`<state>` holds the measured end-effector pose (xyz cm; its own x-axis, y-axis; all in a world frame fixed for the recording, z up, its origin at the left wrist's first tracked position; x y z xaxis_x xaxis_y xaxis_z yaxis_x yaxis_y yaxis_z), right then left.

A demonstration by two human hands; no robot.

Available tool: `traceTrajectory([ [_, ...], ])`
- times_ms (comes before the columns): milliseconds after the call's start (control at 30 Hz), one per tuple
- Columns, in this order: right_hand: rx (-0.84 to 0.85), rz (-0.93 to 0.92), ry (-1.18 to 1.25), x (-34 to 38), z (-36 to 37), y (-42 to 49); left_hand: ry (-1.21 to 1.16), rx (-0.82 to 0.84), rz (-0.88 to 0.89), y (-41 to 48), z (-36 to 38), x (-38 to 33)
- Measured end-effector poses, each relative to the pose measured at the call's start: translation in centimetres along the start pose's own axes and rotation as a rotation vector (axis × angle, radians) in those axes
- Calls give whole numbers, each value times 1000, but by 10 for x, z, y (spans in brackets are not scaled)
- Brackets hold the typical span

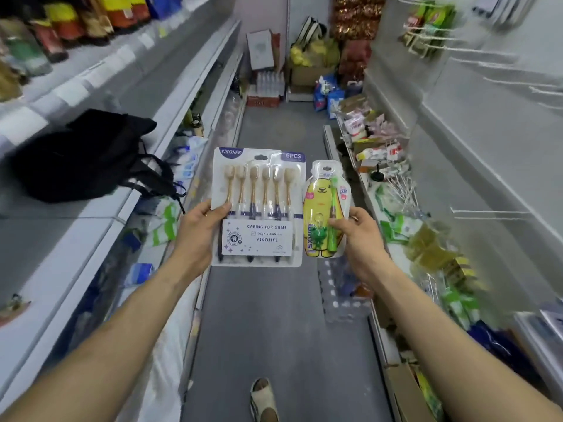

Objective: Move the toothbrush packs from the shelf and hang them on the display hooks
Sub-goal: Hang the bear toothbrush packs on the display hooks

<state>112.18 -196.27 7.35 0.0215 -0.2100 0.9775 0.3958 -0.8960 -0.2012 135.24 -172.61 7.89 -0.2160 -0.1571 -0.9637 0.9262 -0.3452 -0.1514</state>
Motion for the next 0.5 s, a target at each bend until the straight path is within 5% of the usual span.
traceTrajectory([
  [500,-132,-39,98,96,123,331,-9,142,10,356,201,-48],
])
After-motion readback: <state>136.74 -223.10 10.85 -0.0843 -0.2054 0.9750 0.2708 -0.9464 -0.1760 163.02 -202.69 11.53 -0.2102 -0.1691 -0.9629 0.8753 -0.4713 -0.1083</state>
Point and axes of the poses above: each hand's wrist, its own y-axis towards the middle knuckle, its own z-axis out of the palm, x = y × z, the point moved 9 cm from there along y, towards the middle knuckle, and after that the axes turned 12 degrees about -x, right-handed, at the moved point
